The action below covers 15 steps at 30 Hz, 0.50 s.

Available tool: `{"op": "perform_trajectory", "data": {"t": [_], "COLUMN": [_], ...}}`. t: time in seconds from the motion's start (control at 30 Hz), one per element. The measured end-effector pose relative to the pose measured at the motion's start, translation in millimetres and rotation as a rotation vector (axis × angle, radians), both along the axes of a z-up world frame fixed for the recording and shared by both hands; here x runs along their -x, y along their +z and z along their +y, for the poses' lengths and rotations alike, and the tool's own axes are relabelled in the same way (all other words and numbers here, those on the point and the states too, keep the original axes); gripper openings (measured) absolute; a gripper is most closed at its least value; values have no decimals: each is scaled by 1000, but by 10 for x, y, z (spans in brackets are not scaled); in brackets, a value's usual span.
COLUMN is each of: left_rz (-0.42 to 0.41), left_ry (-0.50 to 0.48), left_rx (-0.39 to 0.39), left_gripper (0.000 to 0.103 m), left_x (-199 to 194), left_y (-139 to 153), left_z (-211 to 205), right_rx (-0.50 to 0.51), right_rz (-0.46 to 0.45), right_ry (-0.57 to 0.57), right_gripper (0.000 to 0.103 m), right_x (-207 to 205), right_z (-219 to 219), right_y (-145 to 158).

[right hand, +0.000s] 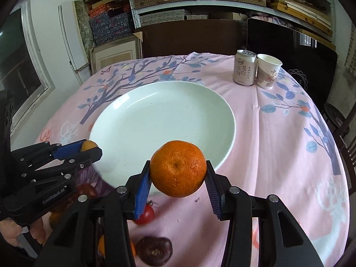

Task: Organize fruits
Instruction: 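Carry both fruits onto the white plate and open both tools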

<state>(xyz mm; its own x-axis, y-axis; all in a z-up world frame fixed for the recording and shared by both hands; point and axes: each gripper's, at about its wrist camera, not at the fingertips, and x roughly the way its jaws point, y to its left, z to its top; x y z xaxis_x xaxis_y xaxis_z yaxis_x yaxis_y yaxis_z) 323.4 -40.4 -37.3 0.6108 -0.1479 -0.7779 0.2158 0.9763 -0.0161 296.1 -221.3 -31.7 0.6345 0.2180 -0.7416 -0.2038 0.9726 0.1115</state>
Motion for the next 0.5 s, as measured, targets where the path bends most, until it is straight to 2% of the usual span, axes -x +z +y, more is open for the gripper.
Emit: {"op": "perform_trajectory", "data": {"t": [0.03,0.07,0.1,0.13,0.17,0.2,0.37,0.5], "left_rz": [24,34,43,33,1,-41,-138,-171], "left_ry": [16,35,54,73,85,95,49,-28], "left_rx": [-1,8,30,64,89,95,92,28], "left_gripper": [29,35,41,57,71,76,79,80], "left_x": [-111,-176,-220,-214,-161,-86,454,1039], "left_y": [-57,-91,-92,-51,23,112,438,431], "left_z": [18,55,110,185,251,299,371,342], "right_rx": [21,44,61,62,55,46,1,-22], "right_rz": [-9,-33,-71,-112,-139,-148,-143,-91], "right_ry": [-2,-9,-26,-34,-30,-25,-27,-26], "right_gripper": [48,56,76,84,84,84,84,84], "right_x": [-68,-100,-82,-29,28,78,430,747], "right_z": [42,75,84,72,52,29,-167,-314], "right_y": [-18,-14,27,72,122,158,223,97]}}
